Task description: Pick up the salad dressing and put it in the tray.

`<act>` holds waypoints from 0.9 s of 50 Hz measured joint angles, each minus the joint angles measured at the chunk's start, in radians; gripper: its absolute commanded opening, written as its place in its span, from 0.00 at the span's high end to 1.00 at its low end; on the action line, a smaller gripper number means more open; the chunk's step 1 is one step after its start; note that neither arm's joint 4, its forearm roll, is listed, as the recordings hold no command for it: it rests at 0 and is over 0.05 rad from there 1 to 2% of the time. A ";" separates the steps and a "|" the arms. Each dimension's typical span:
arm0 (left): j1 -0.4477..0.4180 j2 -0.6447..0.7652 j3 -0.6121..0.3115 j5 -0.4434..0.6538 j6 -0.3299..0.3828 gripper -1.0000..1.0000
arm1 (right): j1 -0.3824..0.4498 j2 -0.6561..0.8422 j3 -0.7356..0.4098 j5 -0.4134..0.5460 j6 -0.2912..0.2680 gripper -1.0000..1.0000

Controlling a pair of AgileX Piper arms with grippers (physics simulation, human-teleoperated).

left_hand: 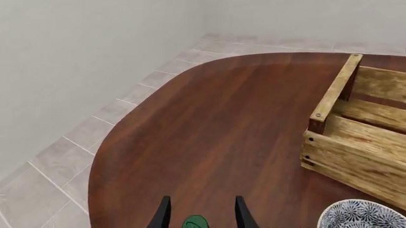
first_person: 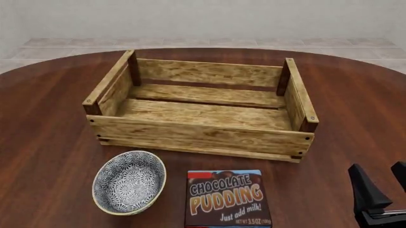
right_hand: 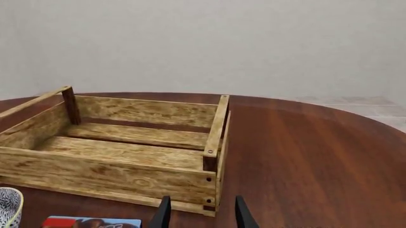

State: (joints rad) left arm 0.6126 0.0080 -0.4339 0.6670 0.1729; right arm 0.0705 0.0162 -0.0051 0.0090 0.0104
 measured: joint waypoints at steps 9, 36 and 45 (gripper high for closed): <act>0.024 -0.003 0.018 -0.002 0.007 0.00 | 0.001 0.000 -0.001 0.002 -0.002 0.00; 0.068 -0.006 0.099 -0.022 0.027 0.00 | 0.002 0.001 0.001 0.003 -0.005 0.00; 0.077 -0.005 0.133 -0.032 0.030 0.00 | 0.000 0.002 0.000 0.005 -0.004 0.00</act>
State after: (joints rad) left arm 0.6900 0.0028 -0.3012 0.6345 0.2031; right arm 0.0709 0.0184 -0.0048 0.0140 0.0066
